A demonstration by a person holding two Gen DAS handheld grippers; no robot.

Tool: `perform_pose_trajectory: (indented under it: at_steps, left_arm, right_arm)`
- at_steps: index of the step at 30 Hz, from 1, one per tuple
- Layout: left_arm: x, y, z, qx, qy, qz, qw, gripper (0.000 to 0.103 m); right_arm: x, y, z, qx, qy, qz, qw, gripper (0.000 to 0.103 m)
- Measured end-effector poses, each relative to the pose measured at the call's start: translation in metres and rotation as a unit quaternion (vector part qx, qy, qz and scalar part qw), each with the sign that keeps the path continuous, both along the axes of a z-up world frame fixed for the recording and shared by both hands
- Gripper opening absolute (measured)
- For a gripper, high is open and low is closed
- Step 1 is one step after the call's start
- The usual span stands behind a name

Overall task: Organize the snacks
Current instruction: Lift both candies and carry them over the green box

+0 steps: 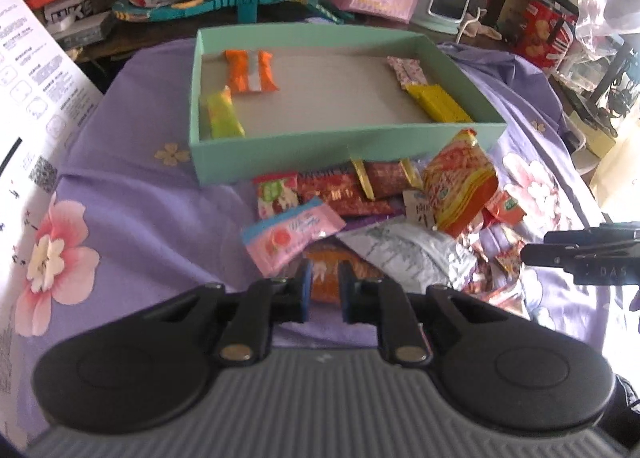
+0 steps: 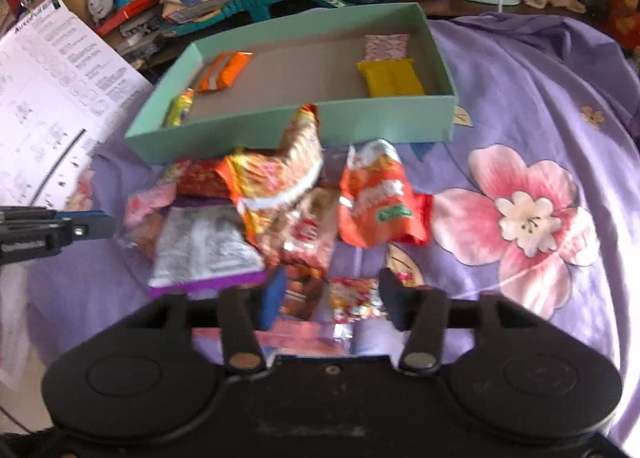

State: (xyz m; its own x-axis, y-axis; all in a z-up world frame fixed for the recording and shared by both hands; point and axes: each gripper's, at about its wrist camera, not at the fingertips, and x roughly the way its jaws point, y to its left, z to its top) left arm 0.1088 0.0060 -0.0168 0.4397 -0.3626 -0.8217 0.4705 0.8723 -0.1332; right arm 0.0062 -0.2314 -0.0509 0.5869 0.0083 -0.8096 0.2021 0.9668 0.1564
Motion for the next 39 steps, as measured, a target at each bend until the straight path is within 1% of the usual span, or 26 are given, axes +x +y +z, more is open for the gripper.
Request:
perform_pose_trajectory:
  at_steps: [2,5,7,8,9,11,12,14,16,18,22,25,27,30,31,33,34,35,36,38,39]
  left_arm:
    - [0.0,0.001,-0.007,0.0,0.006,0.0,1.0,0.014]
    - [-0.001,0.002,-0.013,0.008,0.005,0.002,1.0,0.014]
    - [0.004,0.002,-0.013,0.015,0.003,0.004,0.9999,0.017]
    - [0.007,0.002,-0.013,0.019,0.0,0.003,0.9998,0.023]
    - [0.01,0.0,-0.012,0.024,-0.008,0.0,0.9997,0.032]
    - [0.018,-0.006,-0.011,0.037,-0.022,-0.017,0.9989,0.038]
    - [0.023,-0.011,-0.013,0.043,-0.024,-0.029,0.9984,0.038]
    - [0.034,-0.021,-0.017,0.057,-0.026,-0.059,0.9963,0.039]
    - [0.043,-0.03,-0.021,0.075,-0.036,-0.081,0.9933,0.04]
    - [0.052,-0.034,-0.026,0.081,-0.03,-0.094,0.9918,0.04]
    - [0.066,-0.037,-0.036,0.081,-0.008,-0.113,0.9903,0.039]
    - [0.068,-0.037,-0.04,0.079,-0.005,-0.12,0.9895,0.037]
    - [0.07,-0.036,-0.041,0.072,0.004,-0.122,0.9899,0.026]
    - [0.072,-0.035,-0.04,0.068,0.004,-0.121,0.9903,0.026]
    - [0.072,-0.035,-0.04,0.066,0.003,-0.119,0.9906,0.027]
    - [0.074,-0.033,-0.037,0.061,0.001,-0.109,0.9921,0.03]
    - [0.075,-0.033,-0.036,0.06,0.001,-0.106,0.9925,0.032]
    - [0.076,-0.032,-0.034,0.057,0.001,-0.104,0.993,0.034]
    - [0.078,-0.032,-0.032,0.052,0.001,-0.103,0.9933,0.034]
    - [0.081,-0.035,-0.032,0.052,0.003,-0.104,0.9932,0.034]
    - [0.082,-0.038,-0.034,0.055,0.004,-0.106,0.9928,0.034]
  right_arm:
    - [0.0,0.0,-0.008,0.012,0.004,0.006,1.0,0.053]
    - [0.004,0.009,-0.016,-0.009,0.007,0.016,1.0,0.053]
    - [0.006,0.01,-0.021,-0.005,0.023,0.01,1.0,0.053]
    - [0.006,0.008,-0.022,-0.002,0.029,-0.002,1.0,0.053]
    - [0.003,0.005,-0.023,0.0,0.03,-0.012,0.999,0.053]
    - [-0.004,0.0,-0.029,0.02,0.037,-0.033,0.999,0.053]
    - [-0.005,-0.003,-0.032,0.036,0.041,-0.043,0.998,0.053]
    - [-0.005,-0.004,-0.035,0.049,0.039,-0.058,0.996,0.053]
    - [0.0,-0.001,-0.036,0.047,0.036,-0.059,0.997,0.049]
    - [0.009,0.003,-0.036,0.042,0.037,-0.056,0.997,0.038]
    - [0.026,0.007,-0.037,0.028,0.04,-0.063,0.997,0.037]
    - [0.028,0.001,-0.035,0.043,0.045,-0.083,0.995,0.037]
    - [0.025,-0.01,-0.034,0.043,0.043,-0.111,0.992,0.037]
    - [0.028,-0.02,-0.037,0.059,0.043,-0.134,0.988,0.037]
    - [0.032,-0.018,-0.037,0.053,0.041,-0.136,0.989,0.037]
    - [0.042,-0.013,-0.037,0.042,0.038,-0.132,0.99,0.038]
    - [0.045,-0.011,-0.038,0.04,0.041,-0.137,0.989,0.039]
    - [0.048,-0.009,-0.039,0.039,0.04,-0.141,0.988,0.044]
    - [0.05,-0.007,-0.04,0.036,0.039,-0.14,0.989,0.044]
    - [0.054,-0.003,-0.041,0.015,0.037,-0.134,0.99,0.044]
    - [0.055,-0.001,-0.041,0.009,0.034,-0.13,0.991,0.039]
